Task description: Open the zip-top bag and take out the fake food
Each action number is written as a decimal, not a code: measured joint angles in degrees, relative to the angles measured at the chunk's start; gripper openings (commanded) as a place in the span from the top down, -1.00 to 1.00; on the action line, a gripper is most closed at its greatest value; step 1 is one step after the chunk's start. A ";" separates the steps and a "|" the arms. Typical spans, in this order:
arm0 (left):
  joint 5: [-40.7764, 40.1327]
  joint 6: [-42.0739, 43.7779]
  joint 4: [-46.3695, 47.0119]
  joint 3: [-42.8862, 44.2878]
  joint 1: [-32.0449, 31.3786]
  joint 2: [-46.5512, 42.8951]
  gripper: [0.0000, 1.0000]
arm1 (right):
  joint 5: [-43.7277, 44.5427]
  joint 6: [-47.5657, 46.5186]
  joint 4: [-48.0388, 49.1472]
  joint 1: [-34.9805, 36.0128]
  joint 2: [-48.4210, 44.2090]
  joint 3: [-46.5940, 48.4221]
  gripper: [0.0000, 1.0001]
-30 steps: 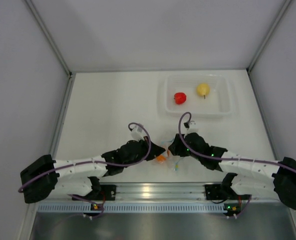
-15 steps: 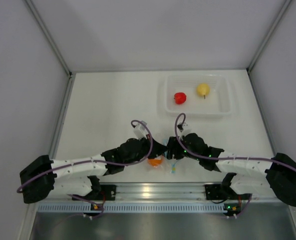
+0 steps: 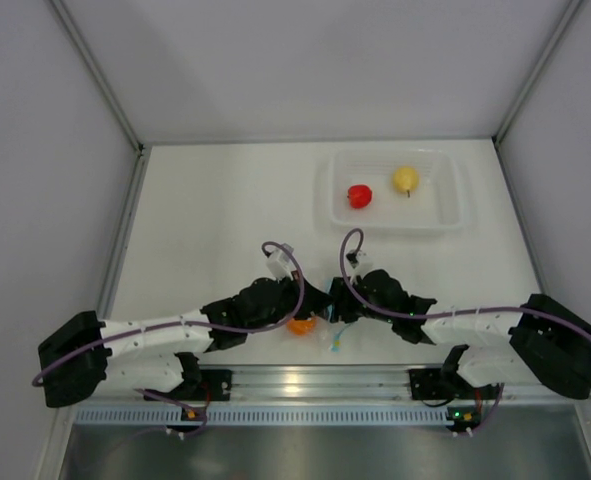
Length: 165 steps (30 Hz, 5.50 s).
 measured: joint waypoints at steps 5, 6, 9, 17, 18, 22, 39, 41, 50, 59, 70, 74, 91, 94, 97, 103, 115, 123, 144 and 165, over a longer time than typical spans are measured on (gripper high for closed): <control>-0.70 0.24 -0.02 -0.70 -0.66 0.35 1.00 | 0.90 1.42 -0.24 1.49 1.11 0.33 0.17; -1.16 0.28 0.11 -0.81 -0.90 0.33 1.00 | 1.33 2.08 -0.26 1.73 1.09 0.35 0.22; -2.80 0.20 0.98 -1.44 -1.70 0.31 1.00 | 2.86 4.00 -0.39 2.67 0.90 0.35 0.30; -11.08 -0.85 3.39 -1.60 -5.90 -0.17 1.00 | 10.49 8.94 -1.55 3.93 -6.51 -1.25 0.29; -12.15 -0.96 3.45 -1.36 -6.51 -0.11 1.00 | 11.54 9.35 -1.70 4.00 -8.15 -1.97 0.29; -16.13 -1.31 4.87 0.44 -9.40 1.73 1.00 | 15.02 10.43 -4.09 4.04 -13.27 -3.32 0.29; -11.26 -7.76 19.67 2.03 -10.86 11.96 1.00 | 32.59 0.24 -42.77 4.42 -30.38 4.74 0.27; -12.41 -9.07 20.28 -1.11 -10.84 9.99 1.00 | 32.89 -0.72 -43.89 4.42 -29.16 5.05 0.27; -17.77 -14.19 20.04 -13.38 -10.69 1.73 1.00 | 32.39 -4.68 -45.66 8.33 -14.71 9.53 0.13; -19.82 -16.26 19.93 -17.16 -10.62 -0.57 1.00 | 26.47 -7.19 -41.70 10.19 -14.25 10.60 0.00; -19.82 -17.42 19.93 -17.16 -10.58 0.26 1.00 | 21.97 -8.33 -38.56 10.38 -8.94 12.92 -0.20; -19.87 -18.32 20.13 -17.81 -10.58 0.48 1.00 | 21.44 -8.44 -38.95 10.60 -8.33 12.94 -0.21; -21.16 -20.52 19.98 -19.93 -10.56 0.63 1.00 | 21.11 -8.37 -33.03 11.63 -1.22 13.35 -0.36; -21.77 -20.52 19.93 -20.09 -10.47 0.61 1.00 | 21.68 -8.41 -31.63 11.69 0.57 14.19 -0.37; -22.38 -20.57 20.00 -20.46 -10.40 0.59 1.00 | 22.45 -8.59 -31.63 11.85 2.08 15.02 -0.36; -22.56 -20.57 19.87 -21.03 -10.43 0.00 1.00 | 24.57 -8.57 -32.41 13.31 2.73 15.85 -0.37; -21.70 -20.59 19.87 -21.14 -10.54 -0.35 1.00 | 24.02 -7.93 -42.66 14.29 -6.88 13.38 -0.39; -21.27 -20.57 19.85 -21.14 -10.54 -0.33 1.00 | 24.90 -6.60 -44.02 14.32 -9.03 12.37 -0.44; -21.24 -20.28 19.82 -21.14 -10.54 -1.18 1.00 | 26.14 -7.32 -44.48 14.45 -2.19 14.86 -0.44; -20.59 -14.32 19.82 -16.22 -10.54 0.74 1.00 | 28.15 -10.43 -46.99 15.43 -2.80 18.49 0.50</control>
